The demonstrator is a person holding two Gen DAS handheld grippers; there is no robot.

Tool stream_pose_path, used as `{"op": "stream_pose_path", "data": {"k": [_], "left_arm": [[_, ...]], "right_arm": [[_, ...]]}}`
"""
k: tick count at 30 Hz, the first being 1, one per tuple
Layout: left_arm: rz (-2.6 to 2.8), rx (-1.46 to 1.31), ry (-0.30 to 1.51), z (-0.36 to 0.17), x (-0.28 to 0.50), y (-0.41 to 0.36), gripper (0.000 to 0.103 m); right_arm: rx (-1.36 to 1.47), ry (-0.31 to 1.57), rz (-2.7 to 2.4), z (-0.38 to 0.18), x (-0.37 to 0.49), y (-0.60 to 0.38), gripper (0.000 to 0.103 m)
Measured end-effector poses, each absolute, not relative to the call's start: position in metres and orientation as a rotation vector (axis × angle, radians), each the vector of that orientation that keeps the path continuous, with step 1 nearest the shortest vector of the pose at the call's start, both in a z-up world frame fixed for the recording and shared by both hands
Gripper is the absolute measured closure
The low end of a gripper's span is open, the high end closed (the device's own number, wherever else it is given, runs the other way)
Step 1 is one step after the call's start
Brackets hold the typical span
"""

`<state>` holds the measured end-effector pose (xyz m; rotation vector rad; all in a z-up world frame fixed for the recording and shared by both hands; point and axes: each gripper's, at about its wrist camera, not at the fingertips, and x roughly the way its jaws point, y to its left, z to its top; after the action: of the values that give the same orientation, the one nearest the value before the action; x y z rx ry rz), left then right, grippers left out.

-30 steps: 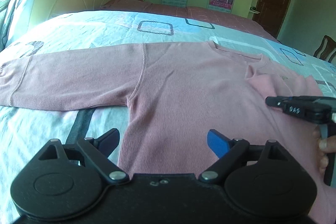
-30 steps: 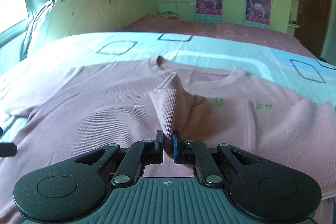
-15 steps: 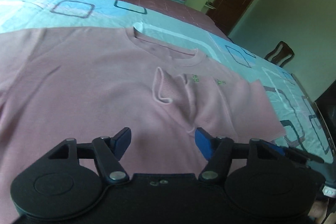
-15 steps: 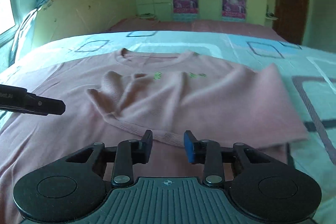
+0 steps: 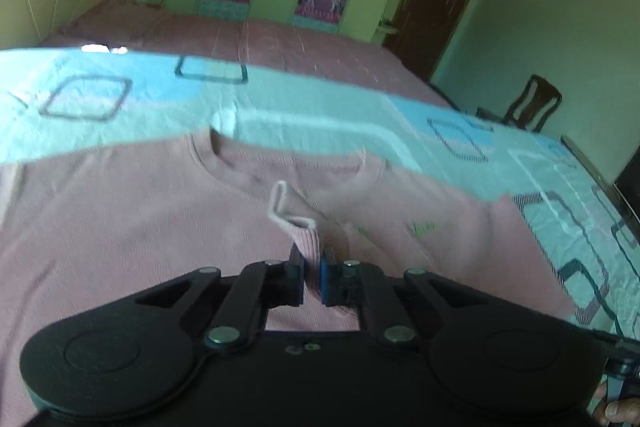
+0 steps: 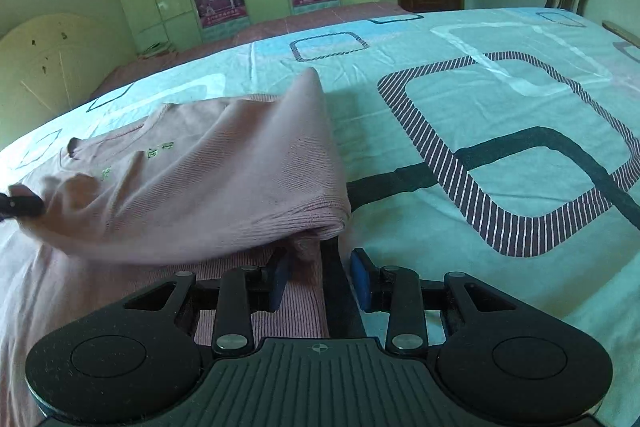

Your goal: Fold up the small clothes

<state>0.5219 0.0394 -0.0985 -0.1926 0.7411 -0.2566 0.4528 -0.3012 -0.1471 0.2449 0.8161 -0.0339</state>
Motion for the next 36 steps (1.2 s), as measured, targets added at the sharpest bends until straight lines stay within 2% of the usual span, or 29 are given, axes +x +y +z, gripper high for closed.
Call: {"op": "stream_pose_path", "data": {"k": [3, 6, 11, 13, 14, 15, 17, 19, 20, 21, 25, 28, 30, 31, 32, 33, 35, 36], "left_arm": [[-0.161, -0.159, 0.692, -0.09, 0.524, 0.066, 0.098], [-0.143, -0.174, 0.788, -0.114, 0.529, 0.085, 0.098], [-0.135, -0.172, 0.819, -0.135, 0.517, 0.087, 0.097], [-0.125, -0.17, 0.812, -0.135, 0.513, 0.088, 0.089], [-0.122, -0.174, 0.812, -0.134, 0.512, 0.091, 0.075], [-0.12, -0.176, 0.804, -0.132, 0.511, 0.094, 0.051], [-0.094, -0.162, 0.737, -0.124, 0.506, 0.108, 0.022], [-0.108, -0.178, 0.747, -0.124, 0.516, 0.118, 0.033], [-0.121, -0.201, 0.772, -0.126, 0.525, 0.122, 0.049], [-0.128, -0.222, 0.789, -0.128, 0.534, 0.125, 0.054], [-0.173, -0.266, 0.835, -0.139, 0.569, 0.123, 0.054], [-0.286, -0.342, 0.874, -0.144, 0.585, 0.117, 0.046], [-0.31, -0.335, 0.874, -0.147, 0.587, 0.111, 0.048], [-0.299, -0.279, 0.862, -0.147, 0.586, 0.105, 0.057], [-0.293, -0.235, 0.845, -0.148, 0.584, 0.101, 0.084], [-0.288, -0.235, 0.81, -0.147, 0.58, 0.101, 0.097], [-0.159, -0.154, 0.735, -0.144, 0.568, 0.099, 0.098], [-0.137, -0.156, 0.718, -0.146, 0.565, 0.1, 0.098]], "right_arm": [[0.234, 0.814, -0.035, -0.149, 0.453, -0.3, 0.069], [0.226, 0.811, -0.032, -0.151, 0.453, -0.3, 0.069], [0.204, 0.817, -0.018, -0.152, 0.453, -0.3, 0.069], [0.185, 0.83, -0.005, -0.15, 0.454, -0.299, 0.069], [0.177, 0.841, 0.026, -0.146, 0.453, -0.3, 0.069], [0.178, 0.832, 0.059, -0.141, 0.45, -0.302, 0.069], [0.192, 0.774, 0.115, -0.128, 0.441, -0.307, 0.069], [0.181, 0.743, 0.14, -0.12, 0.445, -0.309, 0.069], [0.185, 0.735, 0.143, -0.118, 0.456, -0.311, 0.069], [0.215, 0.735, 0.14, -0.118, 0.468, -0.314, 0.069], [0.424, 0.74, 0.116, -0.13, 0.533, -0.335, 0.069], [0.556, 0.791, 0.134, -0.148, 0.574, -0.346, 0.069], [0.596, 0.824, 0.127, -0.158, 0.593, -0.349, 0.069], [0.603, 0.83, 0.138, -0.161, 0.598, -0.35, 0.069], [0.582, 0.83, 0.15, -0.161, 0.601, -0.348, 0.069], [0.528, 0.824, 0.149, -0.159, 0.602, -0.344, 0.069], [0.355, 0.829, 0.096, -0.156, 0.603, -0.335, 0.093], [0.329, 0.82, 0.083, -0.158, 0.601, -0.335, 0.093]]}}
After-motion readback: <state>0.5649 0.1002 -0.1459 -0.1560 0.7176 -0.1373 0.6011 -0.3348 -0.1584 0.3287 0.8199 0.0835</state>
